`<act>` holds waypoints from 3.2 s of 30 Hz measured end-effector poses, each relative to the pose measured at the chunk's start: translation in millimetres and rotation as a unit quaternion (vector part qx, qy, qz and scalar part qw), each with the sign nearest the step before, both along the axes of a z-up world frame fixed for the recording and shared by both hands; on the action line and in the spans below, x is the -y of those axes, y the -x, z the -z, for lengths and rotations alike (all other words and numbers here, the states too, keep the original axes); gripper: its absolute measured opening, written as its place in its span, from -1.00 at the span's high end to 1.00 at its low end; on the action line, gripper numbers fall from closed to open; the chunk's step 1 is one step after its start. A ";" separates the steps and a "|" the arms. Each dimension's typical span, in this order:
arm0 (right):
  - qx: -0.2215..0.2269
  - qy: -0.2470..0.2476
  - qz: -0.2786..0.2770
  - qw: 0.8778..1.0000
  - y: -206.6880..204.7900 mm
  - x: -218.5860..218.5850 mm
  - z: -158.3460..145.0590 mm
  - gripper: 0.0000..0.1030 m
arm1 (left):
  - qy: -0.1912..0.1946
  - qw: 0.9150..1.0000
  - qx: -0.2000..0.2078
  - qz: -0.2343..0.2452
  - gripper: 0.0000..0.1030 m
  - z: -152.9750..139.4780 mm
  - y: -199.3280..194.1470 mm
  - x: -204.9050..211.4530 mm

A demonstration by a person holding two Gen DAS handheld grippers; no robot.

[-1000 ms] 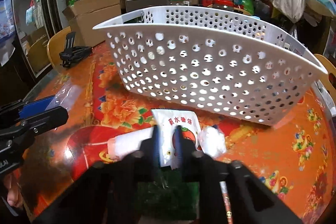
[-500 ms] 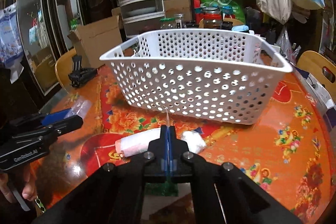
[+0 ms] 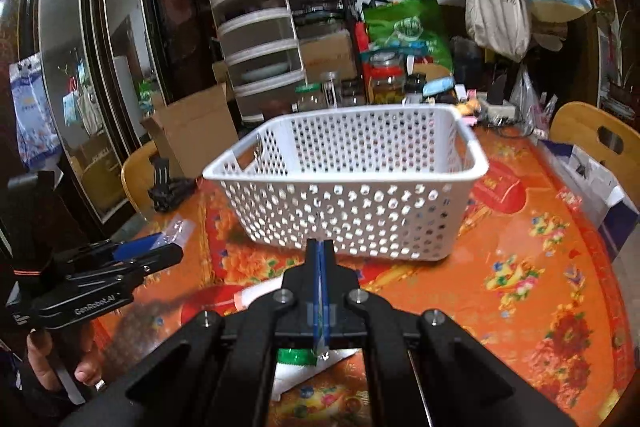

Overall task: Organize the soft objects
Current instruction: 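Lift and carry the snack packet and clear bag over the white basket, then open both tools to drop the packet and bag into the basket, then grasp the pink-and-white rolled towel with the left tool while the right tool grasps the white cloth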

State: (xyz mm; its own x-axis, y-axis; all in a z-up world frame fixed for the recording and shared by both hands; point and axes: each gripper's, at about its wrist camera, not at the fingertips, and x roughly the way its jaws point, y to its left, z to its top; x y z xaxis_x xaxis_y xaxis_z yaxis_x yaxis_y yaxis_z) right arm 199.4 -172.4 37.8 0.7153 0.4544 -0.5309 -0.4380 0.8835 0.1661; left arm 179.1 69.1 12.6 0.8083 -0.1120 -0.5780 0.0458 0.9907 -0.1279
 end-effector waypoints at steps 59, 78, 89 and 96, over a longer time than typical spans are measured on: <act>-0.071 0.094 0.048 0.992 -185.8 -15.8 -14.9 0.99 | -0.064 0.992 -0.105 -0.009 0.30 -31.0 -251.1 40.7; -0.065 -0.009 0.075 0.995 9.1 42.4 28.6 -0.64 | -0.021 0.999 -0.041 -0.022 -1.00 -22.3 -36.2 -0.7; -0.124 0.016 0.017 0.992 30.4 -6.7 92.8 -0.64 | -0.004 0.994 -0.105 0.000 -1.00 53.3 -38.7 17.1; -0.136 0.047 0.003 0.990 23.6 -28.6 105.5 -0.63 | 0.006 0.993 -0.117 0.006 -1.00 59.1 -68.8 20.3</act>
